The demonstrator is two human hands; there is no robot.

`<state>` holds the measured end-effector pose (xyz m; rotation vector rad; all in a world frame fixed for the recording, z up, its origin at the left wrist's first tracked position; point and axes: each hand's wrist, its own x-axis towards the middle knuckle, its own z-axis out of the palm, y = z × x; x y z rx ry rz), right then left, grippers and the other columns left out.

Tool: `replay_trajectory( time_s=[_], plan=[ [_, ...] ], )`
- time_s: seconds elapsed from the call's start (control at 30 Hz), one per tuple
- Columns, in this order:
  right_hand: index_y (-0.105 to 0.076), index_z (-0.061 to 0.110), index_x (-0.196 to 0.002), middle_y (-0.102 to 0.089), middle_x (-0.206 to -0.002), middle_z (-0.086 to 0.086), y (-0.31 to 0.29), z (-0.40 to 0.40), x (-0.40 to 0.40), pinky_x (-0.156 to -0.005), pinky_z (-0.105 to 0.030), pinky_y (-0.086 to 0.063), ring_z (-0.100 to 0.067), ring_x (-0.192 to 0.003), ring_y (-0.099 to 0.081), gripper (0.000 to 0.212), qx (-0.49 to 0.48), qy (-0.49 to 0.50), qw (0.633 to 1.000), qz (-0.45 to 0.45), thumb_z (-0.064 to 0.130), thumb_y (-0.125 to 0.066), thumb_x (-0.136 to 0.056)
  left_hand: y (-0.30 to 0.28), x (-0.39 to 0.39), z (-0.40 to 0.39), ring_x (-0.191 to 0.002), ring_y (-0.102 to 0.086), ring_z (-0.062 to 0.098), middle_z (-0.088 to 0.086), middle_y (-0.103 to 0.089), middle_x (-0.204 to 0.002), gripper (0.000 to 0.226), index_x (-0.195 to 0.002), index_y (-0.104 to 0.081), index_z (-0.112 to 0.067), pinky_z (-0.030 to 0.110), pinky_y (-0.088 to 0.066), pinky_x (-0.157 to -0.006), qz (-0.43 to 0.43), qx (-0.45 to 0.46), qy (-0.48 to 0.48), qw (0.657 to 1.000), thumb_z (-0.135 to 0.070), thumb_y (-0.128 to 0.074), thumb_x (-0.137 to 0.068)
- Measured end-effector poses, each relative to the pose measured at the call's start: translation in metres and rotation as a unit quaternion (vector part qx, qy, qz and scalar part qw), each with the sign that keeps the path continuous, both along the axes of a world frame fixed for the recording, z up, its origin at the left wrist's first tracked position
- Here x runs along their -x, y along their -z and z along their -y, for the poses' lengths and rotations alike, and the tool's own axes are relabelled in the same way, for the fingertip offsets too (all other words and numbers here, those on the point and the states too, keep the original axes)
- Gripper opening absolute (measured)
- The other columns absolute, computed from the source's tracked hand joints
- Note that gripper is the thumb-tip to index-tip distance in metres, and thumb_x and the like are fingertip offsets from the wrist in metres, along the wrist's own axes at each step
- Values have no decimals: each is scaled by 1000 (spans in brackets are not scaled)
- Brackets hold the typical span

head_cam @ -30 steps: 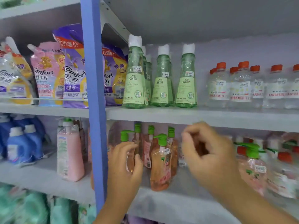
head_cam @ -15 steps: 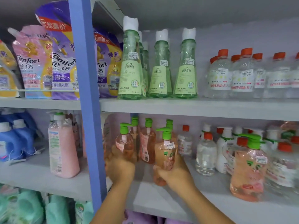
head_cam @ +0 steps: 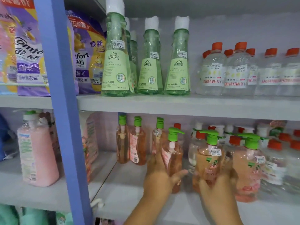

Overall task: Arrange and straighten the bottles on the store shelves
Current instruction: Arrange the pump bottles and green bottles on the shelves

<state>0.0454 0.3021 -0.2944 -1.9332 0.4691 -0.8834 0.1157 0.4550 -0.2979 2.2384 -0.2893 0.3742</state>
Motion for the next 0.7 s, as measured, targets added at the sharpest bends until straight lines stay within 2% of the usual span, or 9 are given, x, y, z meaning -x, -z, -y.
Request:
replay_trajectory(
  time_s=[0.1, 0.2, 0.27, 0.33, 0.4, 0.47, 0.57, 0.63, 0.7],
  plan=[
    [-26, 19, -160, -31, -157, -16, 3, -24, 20, -109, -51, -37, -35, -140, -37, 103, 58, 28, 992, 113, 24, -86, -77, -10, -15, -20, -117, -61, 11, -7, -60, -131, 89, -133, -54, -33, 38, -51, -101, 31, 105, 9, 994, -96, -40, -73],
    [-31, 37, -152, -38, -156, 3, 6, -46, 18, -106, -40, -45, -19, -140, -41, 101, 57, -59, 988, 131, 27, -88, -70, -27, -58, -59, -117, -59, 30, 14, -62, -123, 40, -120, -65, -9, 46, -48, -102, 102, 186, -133, 968, -38, -65, -92],
    [-22, 34, -160, -33, -158, 2, 3, -57, 4, -117, -42, -38, -21, -145, -39, 113, 4, -138, 989, 57, 21, -92, -72, -36, -84, -83, -122, -53, 39, 23, -57, -127, 44, -127, -61, 0, 50, -46, -105, 80, 235, -217, 944, -22, -71, -90],
    [-15, 29, -163, -34, -157, -6, 0, -65, -17, -119, -48, -37, -26, -144, -42, 120, -30, -166, 985, 29, 11, -91, -72, -36, -102, -93, -129, -53, 44, 27, -54, -138, 68, -144, -47, 3, 54, -45, -108, 34, 285, -233, 929, -28, -76, -91],
    [-20, 29, -160, -46, -151, -7, 1, -74, -37, -113, -50, -44, -30, -136, -52, 110, -44, -158, 986, 28, 1, -86, -76, -30, -111, -90, -129, -56, 45, 28, -57, -139, 76, -148, -41, 4, 54, -46, -106, 13, 310, -204, 928, -32, -77, -91],
    [-32, 31, -150, -56, -142, -9, 10, -73, -56, -106, -53, -49, -35, -128, -58, 86, -116, -150, 981, 29, -8, -73, -85, -24, -117, -85, -118, -63, 39, 18, -66, -128, 57, -139, -52, -5, 47, -52, -98, 25, 327, -178, 928, -34, -73, -94],
    [-48, 30, -138, -60, -137, -7, 9, -64, -71, -88, -27, -45, -30, -129, -56, 42, -180, -159, 970, 20, 14, -58, -101, -18, -121, -80, -93, -68, 25, -4, -70, -98, 18, -104, -61, -30, 28, -48, -73, 55, 294, -169, 939, -39, -72, -94],
    [-56, 31, -139, -65, -136, -2, 7, -55, -71, -84, -27, -44, -24, -123, -60, 38, -117, -145, 982, 18, 16, -45, -106, -17, -120, -76, -85, -67, 20, -8, -67, -90, 21, -98, -59, -33, 18, -48, -63, 49, 277, -144, 949, -44, -75, -90],
    [-48, 33, -148, -60, -143, -4, 3, -61, -58, -96, -34, -44, -25, -128, -57, 44, -58, -152, 987, 8, 20, -48, -106, -15, -116, -69, -90, -70, 21, -4, -71, -100, 36, -109, -60, -31, 29, -57, -75, 22, 270, -114, 956, -52, -78, -85]
  ],
)
